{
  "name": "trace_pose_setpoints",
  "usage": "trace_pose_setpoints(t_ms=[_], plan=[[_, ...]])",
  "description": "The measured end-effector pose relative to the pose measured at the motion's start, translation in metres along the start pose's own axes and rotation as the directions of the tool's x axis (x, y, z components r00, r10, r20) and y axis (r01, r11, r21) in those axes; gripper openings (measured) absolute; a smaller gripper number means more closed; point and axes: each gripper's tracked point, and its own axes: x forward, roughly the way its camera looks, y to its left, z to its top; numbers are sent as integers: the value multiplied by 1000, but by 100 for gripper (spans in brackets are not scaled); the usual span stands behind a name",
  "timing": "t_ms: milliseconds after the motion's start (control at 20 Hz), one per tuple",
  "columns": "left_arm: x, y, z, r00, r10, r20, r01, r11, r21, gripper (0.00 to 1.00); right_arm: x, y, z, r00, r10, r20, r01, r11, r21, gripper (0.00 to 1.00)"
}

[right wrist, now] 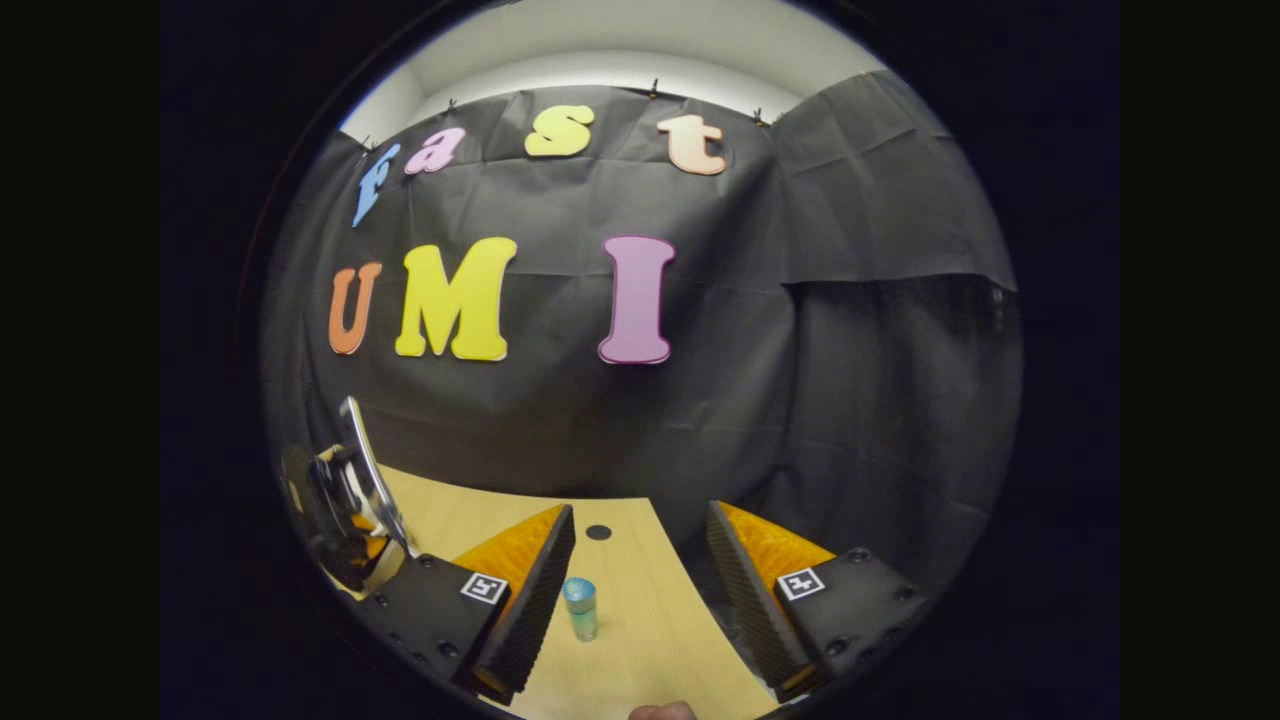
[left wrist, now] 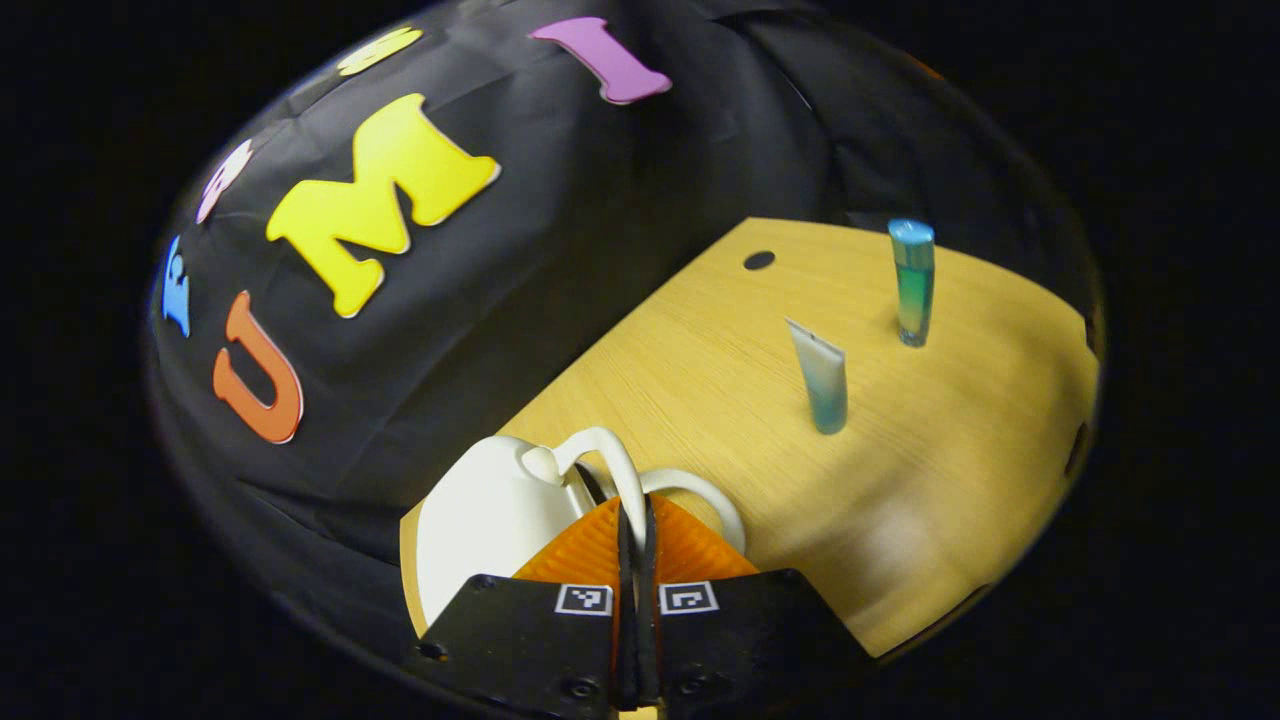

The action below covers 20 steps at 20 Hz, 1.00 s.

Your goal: First open the suitcase, pack the skin care products into it, and then close the suitcase.

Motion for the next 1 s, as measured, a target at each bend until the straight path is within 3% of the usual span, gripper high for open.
trace_pose_setpoints(t_ms=[150, 300, 450, 550, 700, 800, 900, 1000], plan=[[-24, 51, 16, 997, 11, 76, 0, 989, -150, 3, 0, 26, 10, 998, 53, 13, -53, 999, -5, 79], [-46, 129, 20, 984, 66, 166, -8, 945, -327, 3, 2, 50, 22, 995, 95, 30, -94, 995, -16, 79], [-62, 215, -3, 957, 195, 214, -98, 915, -392, 3, 0, 70, 31, 992, 121, 41, -120, 993, -18, 79], [-64, 268, -36, 934, 297, 198, -197, 891, -409, 3, -4, 80, 34, 991, 125, 44, -124, 992, -25, 79], [-61, 333, -111, 908, 402, 121, -293, 813, -503, 3, -8, 94, 33, 991, 129, 33, -128, 991, -37, 77], [-49, 364, -175, 896, 436, 84, -300, 735, -608, 3, -10, 100, 32, 992, 127, 28, -125, 991, -54, 77], [-25, 380, -241, 907, 421, 10, -297, 657, -693, 3, -11, 106, 27, 992, 128, 10, -127, 989, -79, 77], [4, 368, -306, 930, 358, -81, -291, 584, -757, 3, -13, 109, 20, 993, 115, -13, -116, 988, -105, 79]])
